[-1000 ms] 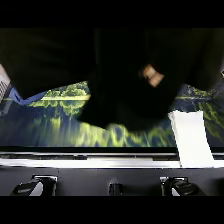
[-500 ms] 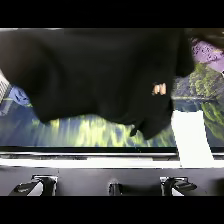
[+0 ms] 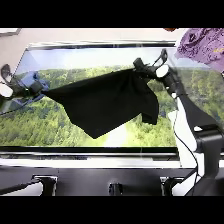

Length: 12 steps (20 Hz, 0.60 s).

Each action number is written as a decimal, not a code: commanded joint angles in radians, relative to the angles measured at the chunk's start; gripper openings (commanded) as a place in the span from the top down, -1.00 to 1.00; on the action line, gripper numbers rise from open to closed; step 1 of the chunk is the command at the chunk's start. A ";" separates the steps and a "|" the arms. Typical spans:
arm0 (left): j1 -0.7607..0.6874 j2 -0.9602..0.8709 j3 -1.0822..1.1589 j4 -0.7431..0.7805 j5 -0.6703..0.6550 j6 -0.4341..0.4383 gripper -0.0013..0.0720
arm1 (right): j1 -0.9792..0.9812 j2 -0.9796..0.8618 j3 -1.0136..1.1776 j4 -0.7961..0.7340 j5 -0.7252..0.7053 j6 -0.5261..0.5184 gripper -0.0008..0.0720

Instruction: Fold the clothes and pants, and hang the long-sleeved shirts on hangers.

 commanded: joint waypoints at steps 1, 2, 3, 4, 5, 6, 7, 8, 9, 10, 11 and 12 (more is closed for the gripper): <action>-0.001 -0.108 -0.010 -0.041 0.085 -0.003 0.93 | 0.011 -0.096 0.000 0.127 -0.044 -0.016 0.91; -0.001 -0.117 -0.010 -0.061 0.098 -0.003 0.93 | 0.015 -0.098 0.000 0.125 -0.040 -0.026 0.90; -0.001 -0.121 -0.010 -0.080 0.104 -0.003 0.93 | 0.016 -0.097 0.001 0.126 -0.040 -0.047 0.84; -0.001 -0.124 -0.010 -0.096 0.105 -0.002 0.92 | 0.016 -0.095 0.001 0.126 -0.031 -0.048 0.60; 0.000 -0.123 -0.010 -0.103 0.102 -0.002 0.89 | 0.010 -0.091 0.001 0.127 -0.006 -0.048 0.33; 0.000 -0.121 -0.007 -0.103 0.091 -0.003 0.46 | 0.001 -0.082 0.001 0.126 0.034 -0.051 0.20; 0.000 -0.121 -0.002 -0.103 0.076 -0.003 -0.19 | -0.015 -0.066 0.001 0.127 0.096 -0.066 0.05; 0.000 -0.119 0.004 -0.103 0.058 -0.002 -0.77 | -0.042 -0.041 0.001 0.126 0.165 -0.112 -0.01; 0.001 -0.116 0.010 -0.103 0.039 -0.001 -0.92 | -0.074 -0.013 0.001 0.125 0.226 -0.174 -0.01; 0.007 -0.111 0.019 -0.103 0.012 0.000 -0.92 | -0.114 0.018 0.001 0.116 0.282 -0.225 -0.01; 0.013 -0.103 0.032 -0.101 -0.022 0.001 -0.92 | -0.167 0.050 0.001 0.095 0.334 -0.239 -0.01; 0.021 -0.093 0.047 -0.101 -0.063 0.001 -0.92 | -0.228 0.073 0.001 0.080 0.386 -0.231 0.00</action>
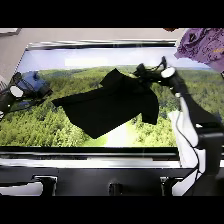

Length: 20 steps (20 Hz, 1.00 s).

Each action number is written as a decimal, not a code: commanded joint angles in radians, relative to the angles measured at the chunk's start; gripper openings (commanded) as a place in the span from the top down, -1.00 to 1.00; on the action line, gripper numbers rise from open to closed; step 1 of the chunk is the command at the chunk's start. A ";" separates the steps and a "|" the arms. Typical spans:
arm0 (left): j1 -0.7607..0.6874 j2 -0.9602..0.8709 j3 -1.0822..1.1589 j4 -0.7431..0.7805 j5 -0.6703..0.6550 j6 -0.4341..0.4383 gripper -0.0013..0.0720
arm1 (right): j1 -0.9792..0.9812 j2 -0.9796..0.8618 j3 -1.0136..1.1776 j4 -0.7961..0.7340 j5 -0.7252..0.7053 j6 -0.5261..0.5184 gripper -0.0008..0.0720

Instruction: Fold the clothes and pants, and hang the long-sleeved shirts on hangers.

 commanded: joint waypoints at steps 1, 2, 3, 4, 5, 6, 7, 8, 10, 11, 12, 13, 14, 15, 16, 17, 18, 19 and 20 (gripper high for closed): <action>0.023 0.027 0.040 -0.003 -0.127 0.003 -0.92 | -0.172 0.071 0.000 -0.025 0.229 -0.063 0.00; 0.034 0.045 0.047 -0.002 -0.164 0.004 -0.91 | -0.237 0.068 0.000 -0.021 0.304 -0.067 0.00; 0.044 0.065 0.047 -0.002 -0.191 0.010 -0.91 | -0.288 0.060 0.000 -0.027 0.371 -0.097 0.00; 0.053 0.082 0.047 -0.001 -0.214 0.022 -0.91 | -0.332 0.050 0.000 -0.043 0.429 -0.130 0.00; 0.061 0.097 0.047 -0.001 -0.228 0.023 -0.88 | -0.368 0.039 0.000 -0.064 0.474 -0.158 0.00; 0.066 0.109 0.048 -0.002 -0.239 0.022 -0.88 | -0.393 0.028 0.000 -0.086 0.501 -0.177 0.00; 0.069 0.119 0.048 -0.002 -0.243 0.022 -0.88 | -0.405 0.018 0.000 -0.100 0.513 -0.201 0.00; 0.069 0.124 0.048 -0.002 -0.243 0.022 -0.88 | -0.410 0.006 0.000 -0.115 0.520 -0.223 0.00; 0.068 0.125 0.048 -0.002 -0.243 0.022 -0.88 | -0.407 -0.023 0.000 -0.146 0.526 -0.246 0.00; 0.068 0.125 0.048 -0.002 -0.243 0.021 -0.88 | -0.408 -0.045 0.000 -0.145 0.531 -0.247 0.00; 0.068 0.125 0.048 -0.003 -0.243 0.021 -0.88 | -0.408 -0.066 0.000 -0.146 0.539 -0.248 0.00; 0.068 0.125 0.048 -0.004 -0.245 0.018 -0.88 | -0.407 -0.088 0.000 -0.140 0.552 -0.248 0.00; 0.068 0.125 0.048 -0.014 -0.257 0.018 -0.88 | -0.407 -0.112 0.000 -0.122 0.560 -0.253 0.00; 0.068 0.125 0.048 -0.024 -0.267 0.018 -0.88 | -0.407 -0.131 0.000 -0.109 0.561 -0.255 0.00; 0.068 0.125 0.048 -0.038 -0.273 0.018 -0.88 | -0.405 -0.149 0.000 -0.096 0.564 -0.255 0.00; 0.068 0.125 0.048 -0.057 -0.277 0.018 -0.88 | -0.401 -0.161 0.000 -0.094 0.563 -0.257 0.00; 0.068 0.125 0.048 -0.079 -0.277 0.018 -0.88 | -0.386 -0.171 0.000 -0.096 0.563 -0.273 0.00; 0.068 0.125 0.048 -0.101 -0.277 0.018 -0.88 | -0.369 -0.178 0.000 -0.098 0.561 -0.288 0.00; 0.068 0.125 0.048 -0.119 -0.276 0.018 -0.88 | -0.354 -0.185 0.000 -0.100 0.554 -0.288 0.00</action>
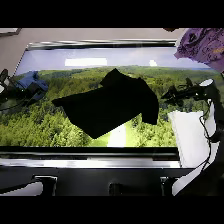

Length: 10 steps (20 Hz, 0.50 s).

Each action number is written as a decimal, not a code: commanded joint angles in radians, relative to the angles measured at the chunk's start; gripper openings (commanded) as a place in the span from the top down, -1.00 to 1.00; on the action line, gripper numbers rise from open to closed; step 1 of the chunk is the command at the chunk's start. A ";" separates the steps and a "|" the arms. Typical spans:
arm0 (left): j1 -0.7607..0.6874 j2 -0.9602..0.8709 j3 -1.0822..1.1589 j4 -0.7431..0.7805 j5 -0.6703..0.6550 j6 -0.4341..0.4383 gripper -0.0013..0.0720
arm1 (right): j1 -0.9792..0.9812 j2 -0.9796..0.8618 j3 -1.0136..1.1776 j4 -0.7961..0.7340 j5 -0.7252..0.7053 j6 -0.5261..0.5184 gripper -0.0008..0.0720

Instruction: Fold the clothes and pants, and hang the long-sleeved shirts on hangers.

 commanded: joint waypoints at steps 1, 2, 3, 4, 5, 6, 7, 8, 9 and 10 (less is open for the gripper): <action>0.001 0.001 0.001 -0.072 -0.010 -0.001 -0.88 | 0.042 -0.036 0.000 0.004 -0.002 -0.021 0.01; 0.001 0.001 0.001 -0.079 -0.011 -0.001 -0.88 | 0.053 -0.042 0.000 0.004 -0.002 -0.019 0.01; 0.001 0.001 0.001 -0.082 -0.016 -0.001 -0.88 | 0.061 -0.047 0.000 0.003 0.005 -0.019 0.05; 0.002 0.001 0.001 -0.082 -0.023 -0.001 -0.88 | 0.070 -0.050 -0.001 0.007 0.015 -0.019 0.08; 0.002 0.001 0.001 -0.082 -0.033 -0.001 -0.88 | 0.079 -0.051 -0.001 0.010 0.031 -0.019 0.27; 0.002 0.001 0.001 -0.082 -0.047 0.000 -0.88 | 0.087 -0.051 -0.001 0.012 0.048 -0.026 0.54; 0.005 0.001 -0.002 -0.082 -0.070 0.005 -0.89 | 0.093 -0.051 -0.001 0.016 0.061 -0.041 0.75; 0.005 0.001 -0.010 -0.081 -0.097 0.026 -0.89 | 0.098 -0.050 -0.001 0.022 0.069 -0.050 0.91; 0.005 0.003 -0.032 -0.082 -0.127 0.053 -0.88 | 0.099 -0.050 -0.001 0.039 0.074 -0.049 0.91; 0.003 0.011 -0.071 -0.088 -0.145 0.071 -0.88 | 0.098 -0.047 -0.001 0.052 0.077 -0.048 0.91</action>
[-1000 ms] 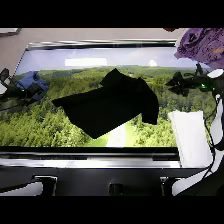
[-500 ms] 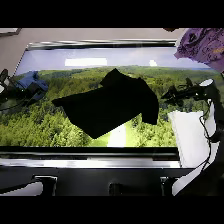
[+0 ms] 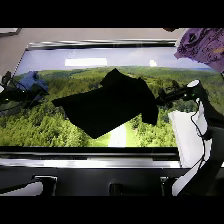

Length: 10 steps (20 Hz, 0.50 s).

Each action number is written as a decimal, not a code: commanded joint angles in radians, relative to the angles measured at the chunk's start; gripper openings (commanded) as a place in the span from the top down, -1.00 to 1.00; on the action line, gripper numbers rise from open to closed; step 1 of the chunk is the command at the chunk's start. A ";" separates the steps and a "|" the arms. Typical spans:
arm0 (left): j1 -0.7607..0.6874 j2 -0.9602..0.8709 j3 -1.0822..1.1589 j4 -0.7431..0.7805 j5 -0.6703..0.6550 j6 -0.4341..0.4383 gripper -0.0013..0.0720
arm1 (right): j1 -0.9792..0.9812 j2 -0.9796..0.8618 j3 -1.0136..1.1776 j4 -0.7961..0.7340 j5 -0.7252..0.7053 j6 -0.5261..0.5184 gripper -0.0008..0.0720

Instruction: Fold the clothes and pants, and hang the long-sleeved shirts on hangers.

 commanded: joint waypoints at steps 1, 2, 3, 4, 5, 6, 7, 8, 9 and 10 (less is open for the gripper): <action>-0.005 0.025 -0.106 -0.034 -0.073 0.076 -0.88 | 0.008 0.007 0.000 0.038 0.027 -0.012 0.91; -0.011 0.050 -0.179 -0.068 -0.066 0.101 -0.88 | 0.008 0.014 0.000 0.038 0.027 -0.012 0.91; -0.022 0.081 -0.261 -0.111 -0.051 0.114 -0.88 | 0.008 0.023 0.000 0.039 0.027 -0.012 0.91; -0.035 0.113 -0.341 -0.156 -0.031 0.121 -0.88 | 0.008 0.033 0.000 0.039 0.027 -0.012 0.91; -0.056 0.144 -0.417 -0.207 -0.006 0.136 -0.88 | 0.008 0.042 0.000 0.039 0.027 -0.009 0.91; -0.081 0.169 -0.480 -0.259 0.018 0.159 -0.88 | 0.008 0.051 0.000 0.039 0.027 -0.003 0.91; -0.113 0.185 -0.533 -0.311 0.037 0.178 -0.88 | 0.008 0.059 0.000 0.038 0.027 0.014 0.91; -0.145 0.187 -0.565 -0.345 0.047 0.190 -0.88 | 0.008 0.066 0.000 0.039 0.028 0.032 0.91; -0.182 0.184 -0.587 -0.357 0.060 0.191 -0.88 | 0.008 0.073 0.000 0.039 0.029 0.052 0.91; -0.217 0.183 -0.599 -0.359 0.082 0.191 -0.88 | 0.008 0.077 0.000 0.038 0.030 0.065 0.91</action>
